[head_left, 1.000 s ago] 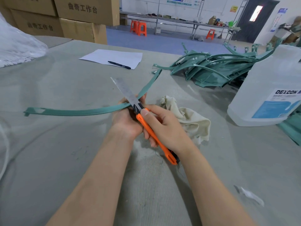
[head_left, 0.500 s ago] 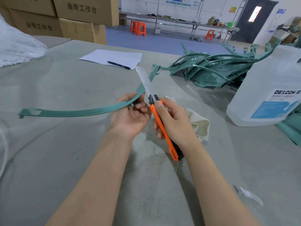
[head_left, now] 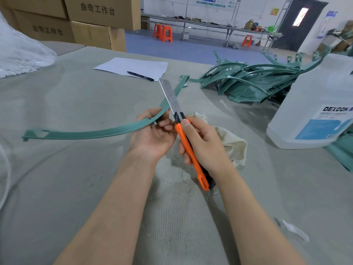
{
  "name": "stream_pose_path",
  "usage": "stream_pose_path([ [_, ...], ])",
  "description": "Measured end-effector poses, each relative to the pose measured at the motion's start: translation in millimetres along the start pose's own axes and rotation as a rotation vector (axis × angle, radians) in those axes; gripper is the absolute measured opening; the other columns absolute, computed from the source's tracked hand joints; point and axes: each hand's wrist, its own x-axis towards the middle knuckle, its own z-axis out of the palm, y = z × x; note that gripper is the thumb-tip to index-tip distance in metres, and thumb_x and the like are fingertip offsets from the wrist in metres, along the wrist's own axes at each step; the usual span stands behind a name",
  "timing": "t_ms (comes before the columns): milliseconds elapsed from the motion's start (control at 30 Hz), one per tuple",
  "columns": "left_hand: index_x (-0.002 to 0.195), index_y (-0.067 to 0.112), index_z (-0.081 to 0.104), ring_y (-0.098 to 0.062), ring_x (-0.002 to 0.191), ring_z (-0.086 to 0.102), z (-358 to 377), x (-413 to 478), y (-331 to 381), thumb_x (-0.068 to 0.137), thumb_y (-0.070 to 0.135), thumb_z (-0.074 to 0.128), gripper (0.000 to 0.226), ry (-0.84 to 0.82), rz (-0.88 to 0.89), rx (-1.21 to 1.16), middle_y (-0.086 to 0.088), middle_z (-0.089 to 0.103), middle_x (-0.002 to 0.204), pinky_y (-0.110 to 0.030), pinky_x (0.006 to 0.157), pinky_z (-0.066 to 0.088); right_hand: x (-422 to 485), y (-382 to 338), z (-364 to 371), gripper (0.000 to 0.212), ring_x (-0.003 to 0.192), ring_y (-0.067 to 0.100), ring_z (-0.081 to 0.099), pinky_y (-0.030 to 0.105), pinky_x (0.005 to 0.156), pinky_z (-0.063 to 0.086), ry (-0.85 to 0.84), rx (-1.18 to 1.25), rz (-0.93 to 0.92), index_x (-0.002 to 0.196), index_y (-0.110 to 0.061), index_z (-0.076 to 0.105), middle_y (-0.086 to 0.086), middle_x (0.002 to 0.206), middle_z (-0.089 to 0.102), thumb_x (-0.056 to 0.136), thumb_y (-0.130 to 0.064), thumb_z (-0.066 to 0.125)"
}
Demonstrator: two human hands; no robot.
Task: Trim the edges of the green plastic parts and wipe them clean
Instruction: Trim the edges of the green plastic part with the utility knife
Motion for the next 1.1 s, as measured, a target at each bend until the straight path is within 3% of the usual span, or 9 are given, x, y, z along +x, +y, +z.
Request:
stream_pose_path([
  [100,0.059,0.006,0.058,-0.012,0.042,0.049,-3.3,1.1,-0.6,0.075,0.012,0.05,0.019,0.036,-0.01,-0.012,-0.005,0.054,0.053,-0.013,0.041,0.042,-2.4,0.0,6.4,0.019,0.037,0.018,0.049,0.023,0.039,0.042,-0.079,-0.053,-0.026,0.099,-0.027,0.066,0.006,0.054,0.057,0.102,-0.027,0.047],
  [200,0.058,0.005,0.066,-0.016,0.051,0.061,-9.9,3.4,0.4,0.094,0.021,0.039,0.048,0.072,0.04,-0.018,-0.009,0.066,0.062,-0.016,0.043,0.049,-4.7,-0.1,13.5,0.019,0.038,0.017,0.051,0.024,0.042,0.044,-0.159,-0.092,-0.034,0.102,-0.036,0.066,0.005,0.054,0.058,0.102,-0.029,0.048],
  [267,0.07,0.006,0.063,-0.015,0.042,0.061,-8.2,0.6,1.2,0.089,0.015,0.044,0.028,0.085,0.06,0.018,-0.006,0.065,0.057,-0.017,0.037,0.046,-4.5,-1.5,12.9,0.019,0.038,0.019,0.05,0.025,0.043,0.044,-0.143,-0.082,-0.035,0.102,-0.033,0.066,0.006,0.055,0.058,0.102,-0.028,0.048],
  [333,0.076,0.007,0.054,-0.014,0.044,0.055,-2.3,-0.3,1.1,0.069,0.012,0.051,0.009,0.053,0.012,0.004,-0.004,0.057,0.062,-0.015,0.044,0.046,-3.4,-2.7,9.0,0.019,0.039,0.019,0.05,0.026,0.042,0.044,-0.092,-0.074,-0.026,0.102,-0.026,0.066,0.008,0.056,0.058,0.102,-0.028,0.048],
  [467,0.075,0.011,0.049,-0.009,0.054,0.037,-3.1,4.4,1.4,0.062,0.01,0.053,0.013,0.039,0.026,0.056,0.0,0.039,0.054,-0.019,0.063,0.036,-2.1,-2.7,4.5,0.018,0.038,0.018,0.05,0.025,0.04,0.043,-0.044,-0.066,-0.001,0.098,-0.026,0.065,0.01,0.057,0.058,0.102,-0.029,0.048],
  [667,0.068,0.014,0.046,-0.01,0.047,0.038,-7.9,3.9,3.9,0.066,0.015,0.051,0.005,-0.037,0.055,0.102,0.002,0.039,0.045,-0.02,0.052,0.033,-2.4,-1.5,7.1,0.019,0.036,0.017,0.049,0.023,0.039,0.041,-0.07,-0.057,0.016,0.095,-0.033,0.066,0.007,0.055,0.057,0.102,-0.03,0.048],
  [767,0.052,0.012,0.047,-0.011,0.042,0.039,-7.7,3.9,2.9,0.077,0.013,0.047,0.025,-0.04,0.089,0.096,0.002,0.038,0.045,-0.021,0.05,0.033,-2.8,-2.2,7.1,0.02,0.036,0.017,0.048,0.021,0.038,0.041,-0.085,-0.02,0.022,0.097,-0.033,0.066,0.008,0.056,0.057,0.102,-0.028,0.047],
  [867,0.042,0.012,0.054,-0.012,0.04,0.047,-7.5,0.9,3.4,0.068,0.015,0.051,0.026,-0.095,0.12,0.066,0.001,0.047,0.046,-0.017,0.045,0.04,-3.7,-2.9,8.1,0.021,0.037,0.016,0.048,0.02,0.039,0.042,-0.105,0.002,0.025,0.095,-0.034,0.066,0.009,0.055,0.057,0.102,-0.028,0.047],
  [1100,0.062,0.004,0.069,-0.011,0.045,0.052,-19.9,4.9,7.6,0.101,0.023,0.033,0.056,-0.247,0.055,-0.015,-0.001,0.057,0.06,-0.016,0.048,0.045,-7.2,-4.3,17.2,0.02,0.036,0.018,0.048,0.023,0.04,0.042,-0.217,-0.036,0.035,0.106,-0.024,0.066,0.007,0.055,0.057,0.103,-0.027,0.046],
])
